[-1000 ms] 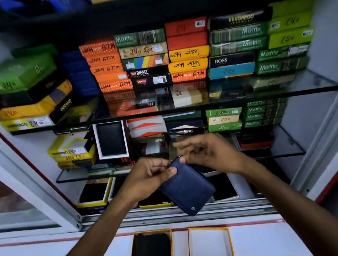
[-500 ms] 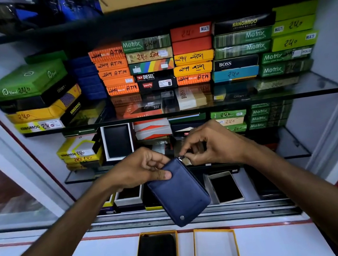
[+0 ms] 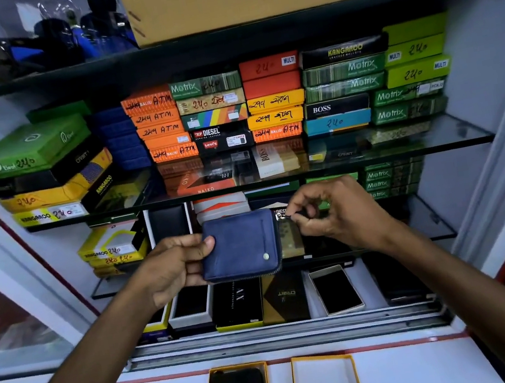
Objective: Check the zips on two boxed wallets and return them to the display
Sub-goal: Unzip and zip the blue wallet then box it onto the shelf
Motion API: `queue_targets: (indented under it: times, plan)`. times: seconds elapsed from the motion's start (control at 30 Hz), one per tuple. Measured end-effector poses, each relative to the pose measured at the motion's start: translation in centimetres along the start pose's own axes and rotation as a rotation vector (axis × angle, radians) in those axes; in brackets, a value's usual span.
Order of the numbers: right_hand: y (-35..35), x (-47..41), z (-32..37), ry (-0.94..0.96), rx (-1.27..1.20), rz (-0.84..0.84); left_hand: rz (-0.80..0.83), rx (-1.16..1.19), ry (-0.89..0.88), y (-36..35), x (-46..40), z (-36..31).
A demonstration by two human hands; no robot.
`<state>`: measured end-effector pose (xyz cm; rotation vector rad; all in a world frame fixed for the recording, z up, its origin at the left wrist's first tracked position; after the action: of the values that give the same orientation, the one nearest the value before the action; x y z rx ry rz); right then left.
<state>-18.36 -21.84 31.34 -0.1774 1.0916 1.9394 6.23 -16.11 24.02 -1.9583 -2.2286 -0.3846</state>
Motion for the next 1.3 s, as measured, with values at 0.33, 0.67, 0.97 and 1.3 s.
queue_targets:
  times: [0.33,0.67,0.97,1.3]
  plan:
    - [-3.2,3.3,1.6,-0.269,-0.33,-0.307,-0.105,0.405,0.117,-1.7,0.0,0.6]
    - [-2.6,5.2,1.4,-0.342,-0.378,-0.603,-0.055,0.531,0.096,-3.1,1.7,0.5]
    - [-1.0,4.6,1.3,-0.356,-0.182,-0.564,-0.047,0.613,0.095,-3.5,2.9,0.2]
    - [-6.2,5.5,5.6,-0.193,-0.113,-0.444,-0.112,0.682,0.094,-5.2,3.4,0.1]
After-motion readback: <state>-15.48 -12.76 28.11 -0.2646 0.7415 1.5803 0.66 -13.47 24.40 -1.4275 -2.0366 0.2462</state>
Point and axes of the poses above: each hand's wrist, its own x-axis away from the middle knuckle, its own y-axis out of the back of the hand, z = x × y, the point moved 7 cm from there along -x, towards the middle knuckle, and after that the axes turned 4 degrees about -x, right-handed, at the moved point
